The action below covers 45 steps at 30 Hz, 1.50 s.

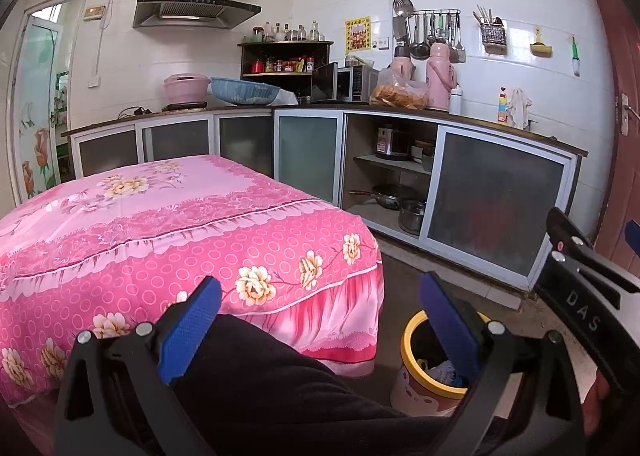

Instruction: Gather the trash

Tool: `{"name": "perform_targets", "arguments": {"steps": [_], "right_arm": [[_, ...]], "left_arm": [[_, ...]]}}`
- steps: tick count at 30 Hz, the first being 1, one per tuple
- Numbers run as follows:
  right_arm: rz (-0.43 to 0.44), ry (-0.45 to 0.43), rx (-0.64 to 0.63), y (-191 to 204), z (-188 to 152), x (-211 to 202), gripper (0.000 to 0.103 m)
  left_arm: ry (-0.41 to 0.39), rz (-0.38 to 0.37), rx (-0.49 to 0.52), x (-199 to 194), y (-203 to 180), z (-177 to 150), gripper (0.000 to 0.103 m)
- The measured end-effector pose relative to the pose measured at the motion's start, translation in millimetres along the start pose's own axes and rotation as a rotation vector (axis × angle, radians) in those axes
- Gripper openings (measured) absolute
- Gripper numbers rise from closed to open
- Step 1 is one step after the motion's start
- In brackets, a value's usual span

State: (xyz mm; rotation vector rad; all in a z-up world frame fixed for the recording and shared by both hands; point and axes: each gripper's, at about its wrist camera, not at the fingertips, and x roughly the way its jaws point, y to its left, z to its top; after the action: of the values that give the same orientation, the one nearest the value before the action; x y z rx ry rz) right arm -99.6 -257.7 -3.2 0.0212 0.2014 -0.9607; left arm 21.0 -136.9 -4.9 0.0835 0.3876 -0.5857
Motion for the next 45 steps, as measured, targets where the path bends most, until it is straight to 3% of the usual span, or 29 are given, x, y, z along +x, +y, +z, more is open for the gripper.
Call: {"name": "perform_targets", "arguments": {"steps": [45], "right_arm": [[-0.018, 0.036, 0.008, -0.7, -1.9, 5.8, 0.095]], "left_arm": [[0.022, -0.009, 0.0, 5.3, 2.0, -3.8, 0.095]]}}
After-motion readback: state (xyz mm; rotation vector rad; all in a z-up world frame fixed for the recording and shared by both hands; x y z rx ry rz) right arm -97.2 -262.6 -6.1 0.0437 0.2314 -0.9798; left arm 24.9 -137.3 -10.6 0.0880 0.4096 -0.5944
